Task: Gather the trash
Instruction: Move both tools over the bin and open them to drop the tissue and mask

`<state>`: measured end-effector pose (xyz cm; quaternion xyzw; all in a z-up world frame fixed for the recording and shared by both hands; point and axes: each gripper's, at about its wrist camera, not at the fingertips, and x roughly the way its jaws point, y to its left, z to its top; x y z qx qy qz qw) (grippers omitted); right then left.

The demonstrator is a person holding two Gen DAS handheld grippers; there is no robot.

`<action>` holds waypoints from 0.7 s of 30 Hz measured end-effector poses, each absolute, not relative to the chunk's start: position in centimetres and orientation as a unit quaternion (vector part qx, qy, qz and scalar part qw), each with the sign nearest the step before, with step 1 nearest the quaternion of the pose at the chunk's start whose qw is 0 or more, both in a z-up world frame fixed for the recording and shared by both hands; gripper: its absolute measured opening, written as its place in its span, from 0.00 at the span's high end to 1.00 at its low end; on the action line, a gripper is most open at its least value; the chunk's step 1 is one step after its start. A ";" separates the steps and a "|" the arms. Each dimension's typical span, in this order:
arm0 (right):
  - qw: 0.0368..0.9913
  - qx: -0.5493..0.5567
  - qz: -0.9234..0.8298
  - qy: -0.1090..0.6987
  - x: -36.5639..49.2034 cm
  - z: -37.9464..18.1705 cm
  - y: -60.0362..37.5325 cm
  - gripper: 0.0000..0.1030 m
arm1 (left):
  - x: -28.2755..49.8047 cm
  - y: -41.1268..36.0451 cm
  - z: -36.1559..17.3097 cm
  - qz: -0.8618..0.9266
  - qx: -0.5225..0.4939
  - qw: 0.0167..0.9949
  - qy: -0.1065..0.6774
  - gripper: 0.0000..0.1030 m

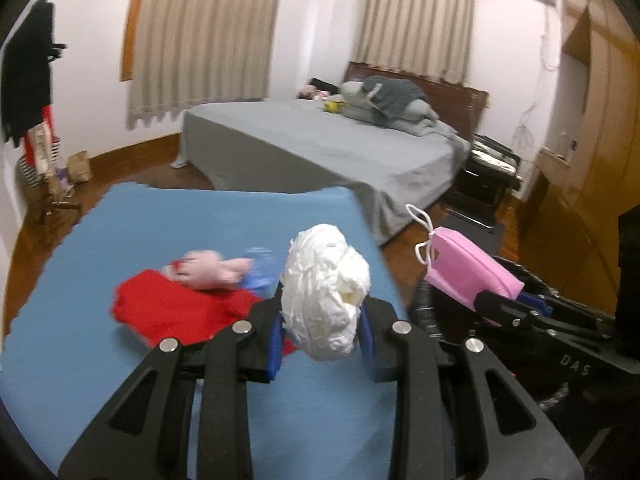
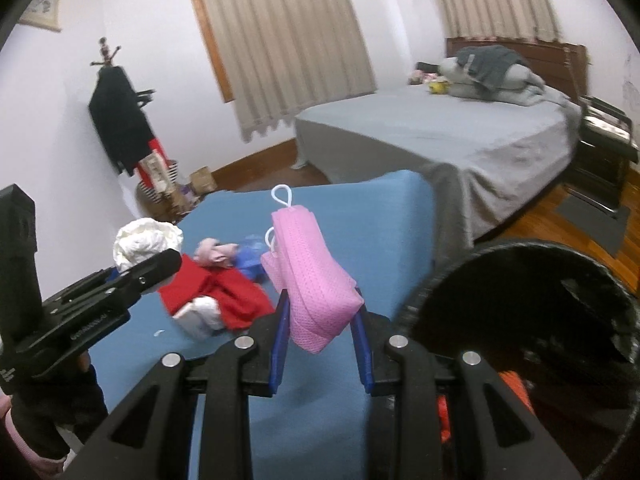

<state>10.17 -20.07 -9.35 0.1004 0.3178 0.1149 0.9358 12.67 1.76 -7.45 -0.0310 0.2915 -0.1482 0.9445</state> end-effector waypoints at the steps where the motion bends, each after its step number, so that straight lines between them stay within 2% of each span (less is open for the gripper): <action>1: 0.936 0.104 0.106 0.318 9.9 -9.4 -21.0 0.72 | 12.7 0.6 -7.5 -0.160 -0.027 0.943 0.291 0.72; 16: 0.933 0.136 -0.023 0.332 6.1 -12.0 -31.8 0.71 | 12.9 -12.6 -9.8 -0.285 0.000 0.910 0.301 0.71; 19: 0.929 0.140 -0.044 0.338 5.6 -12.7 -33.3 0.69 | 13.0 -14.7 -10.6 -0.307 0.001 0.900 0.309 0.70; 21: 0.927 0.144 -0.055 0.341 5.1 -13.1 -34.3 0.68 | 13.2 -16.0 -11.3 -0.323 0.000 0.892 0.318 0.64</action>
